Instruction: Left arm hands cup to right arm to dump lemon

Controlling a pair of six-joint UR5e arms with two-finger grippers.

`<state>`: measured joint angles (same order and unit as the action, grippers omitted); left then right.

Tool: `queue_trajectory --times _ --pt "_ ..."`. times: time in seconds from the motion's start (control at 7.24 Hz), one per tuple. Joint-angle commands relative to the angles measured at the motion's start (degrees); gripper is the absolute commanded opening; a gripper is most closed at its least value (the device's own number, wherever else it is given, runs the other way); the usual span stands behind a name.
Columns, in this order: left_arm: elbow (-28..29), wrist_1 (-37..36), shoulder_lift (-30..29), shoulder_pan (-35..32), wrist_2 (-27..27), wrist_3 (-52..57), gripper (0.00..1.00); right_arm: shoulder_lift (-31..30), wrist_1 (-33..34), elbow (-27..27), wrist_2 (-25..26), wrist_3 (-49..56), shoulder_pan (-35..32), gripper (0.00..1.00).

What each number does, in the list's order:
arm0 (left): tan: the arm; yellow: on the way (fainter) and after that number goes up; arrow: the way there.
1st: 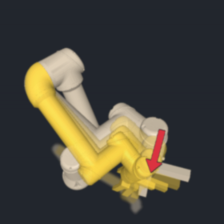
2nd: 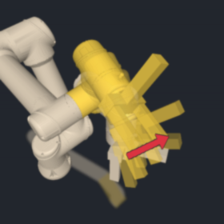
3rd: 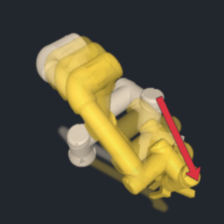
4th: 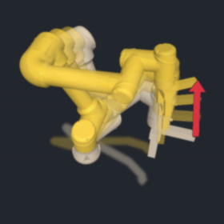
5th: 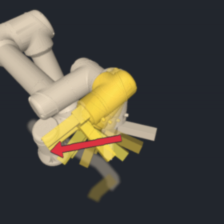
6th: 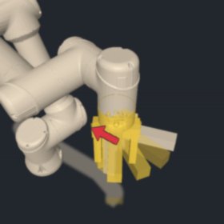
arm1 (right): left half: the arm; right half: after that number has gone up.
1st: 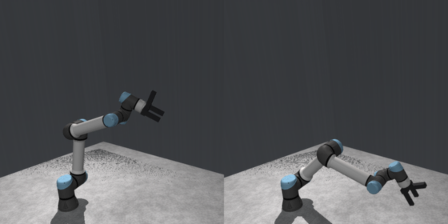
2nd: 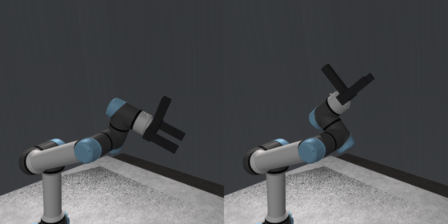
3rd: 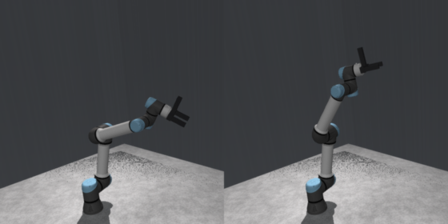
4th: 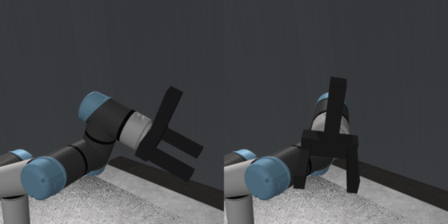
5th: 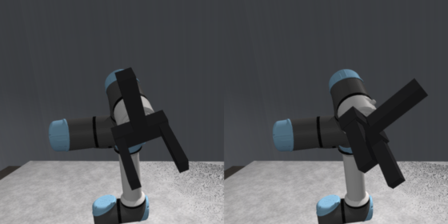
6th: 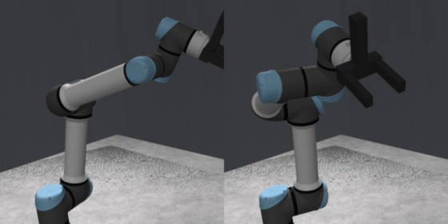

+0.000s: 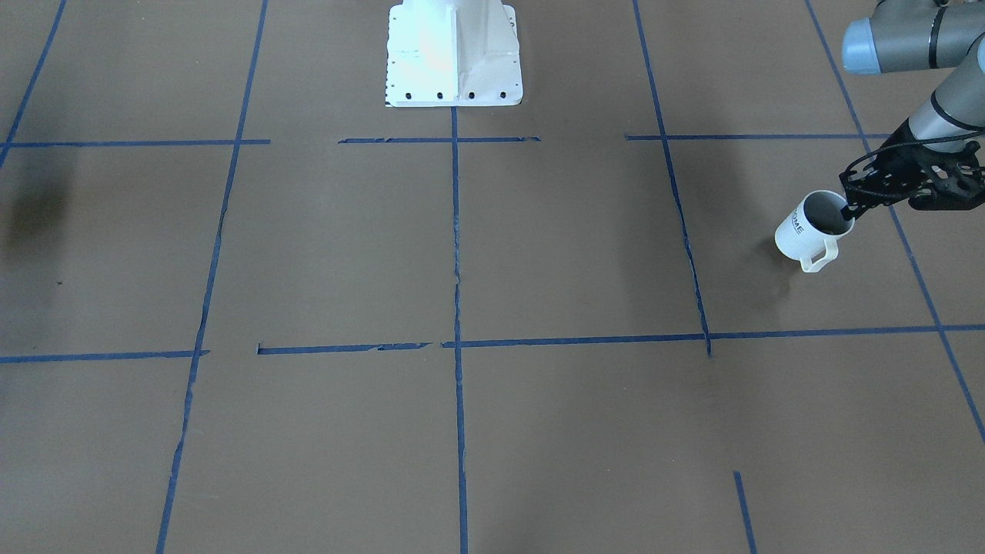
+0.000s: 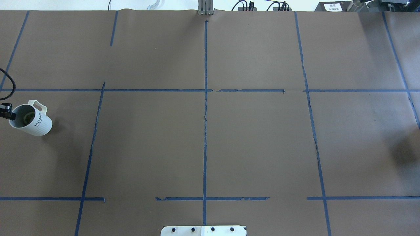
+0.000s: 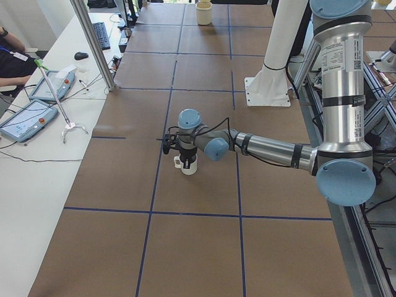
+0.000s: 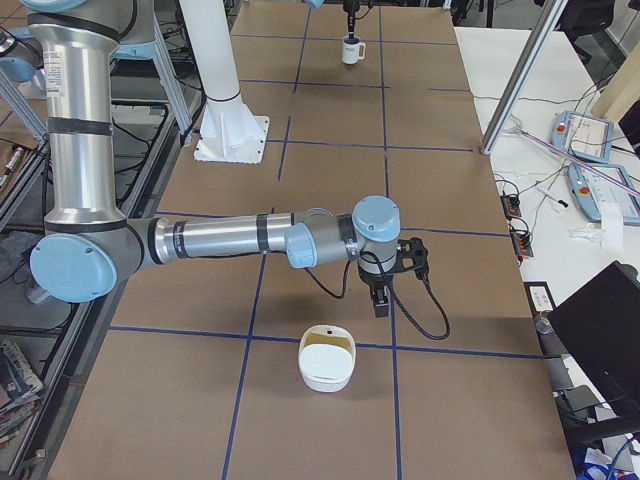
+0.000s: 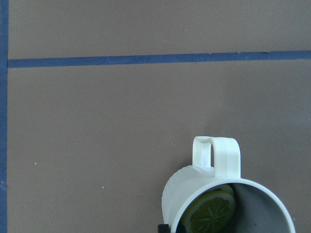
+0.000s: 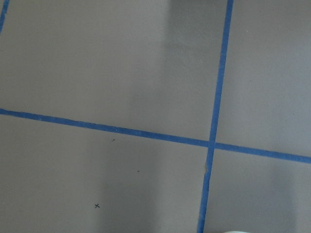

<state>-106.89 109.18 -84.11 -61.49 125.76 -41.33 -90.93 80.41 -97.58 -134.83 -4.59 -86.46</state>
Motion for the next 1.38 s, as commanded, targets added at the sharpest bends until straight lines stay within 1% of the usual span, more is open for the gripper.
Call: queue_trajectory --times 0.0,0.14,0.28,0.41,0.55,0.69,0.83,0.97,1.11,1.24 --pt "-5.33 -9.67 -5.68 -0.65 0.1 -10.53 0.0 0.48 -6.99 0.02 0.09 0.01 1.89 0.86" --pt "-5.43 -9.87 -8.76 -0.57 0.19 -19.57 0.0 1.71 -14.33 0.63 0.61 -0.07 5.3 0.83" --pt "-5.52 -10.74 -12.1 -0.22 0.28 -26.36 0.0 3.46 -18.06 0.55 0.36 -0.5 7.16 0.95" --pt "-5.43 -11.79 -16.05 0.4 0.28 -33.39 0.0 7.39 -18.53 0.38 0.27 0.01 9.01 1.0" --pt "-5.43 -13.02 -20.0 3.01 0.19 -40.94 0.0 11.52 -18.45 0.11 0.18 -0.85 12.33 1.0" --pt "-4.74 -14.34 -24.3 5.21 0.01 -47.11 0.0 13.22 -20.27 0.02 0.79 -4.6 15.67 1.0" --pt "-4.47 -16.79 -28.96 7.41 -0.07 -52.3 0.0 15.41 -24.82 0.37 2.62 -6.99 18.67 1.0" --pt "-4.03 -18.81 -32.92 9.52 -0.16 -58.19 0.0 18.48 -28.43 0.29 4.81 -7.45 23.48 1.0" --pt "-2.81 -19.01 -35.75 9.8 0.1 -63.2 0.0 22.33 -28.55 0.72 7.27 -8.15 27.36 1.0" --pt "-0.97 -19.18 -38.47 10.94 0.1 -68.48 0.04 22.46 -30.9 0.9 10.86 -7.72 29.92 1.0"
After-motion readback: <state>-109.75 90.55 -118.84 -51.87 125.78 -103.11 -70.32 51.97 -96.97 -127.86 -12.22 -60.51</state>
